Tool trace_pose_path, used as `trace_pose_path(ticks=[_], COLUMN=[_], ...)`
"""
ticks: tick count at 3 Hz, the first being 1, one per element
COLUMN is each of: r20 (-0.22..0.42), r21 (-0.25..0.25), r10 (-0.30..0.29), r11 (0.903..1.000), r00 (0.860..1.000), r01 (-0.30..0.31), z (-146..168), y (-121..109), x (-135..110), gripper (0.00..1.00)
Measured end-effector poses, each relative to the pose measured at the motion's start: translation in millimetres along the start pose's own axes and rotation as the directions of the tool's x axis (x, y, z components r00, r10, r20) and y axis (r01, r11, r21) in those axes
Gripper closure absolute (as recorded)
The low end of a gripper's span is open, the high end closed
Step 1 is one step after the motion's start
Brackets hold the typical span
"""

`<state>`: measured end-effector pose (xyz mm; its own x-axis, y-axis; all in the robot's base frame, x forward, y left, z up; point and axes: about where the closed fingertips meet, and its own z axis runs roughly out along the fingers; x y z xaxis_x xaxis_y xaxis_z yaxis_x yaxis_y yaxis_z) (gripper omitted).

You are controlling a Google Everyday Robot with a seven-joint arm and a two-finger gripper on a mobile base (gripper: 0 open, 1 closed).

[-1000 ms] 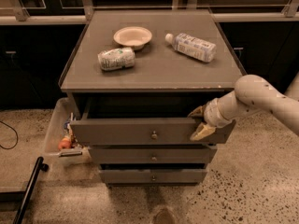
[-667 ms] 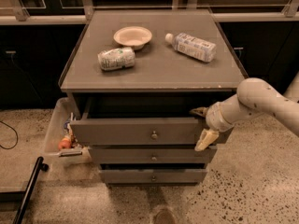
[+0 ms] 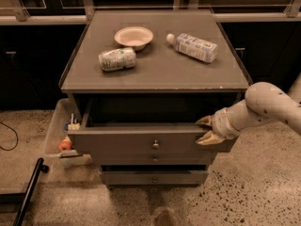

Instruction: Open top drawer

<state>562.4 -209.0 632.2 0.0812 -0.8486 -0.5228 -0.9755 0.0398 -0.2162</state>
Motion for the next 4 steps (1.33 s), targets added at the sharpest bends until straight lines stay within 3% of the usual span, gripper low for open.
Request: trace_pose_path(ticks=[1,2,4], r20=[-0.018,-0.018,0.0], r21=[-0.001,-0.001,-0.017], r10=[-0.007,-0.007,0.003], r11=[1.0,1.0,0.9999], r00=[1.0,1.0,1.0], r01=[0.007,0.007,-0.003], z=[-14.3,-14.3,-13.0], y=[18.2,18.2,21.8], x=[-5.2,-5.2,-2.6], gripper=[0.92,0.89,0.41])
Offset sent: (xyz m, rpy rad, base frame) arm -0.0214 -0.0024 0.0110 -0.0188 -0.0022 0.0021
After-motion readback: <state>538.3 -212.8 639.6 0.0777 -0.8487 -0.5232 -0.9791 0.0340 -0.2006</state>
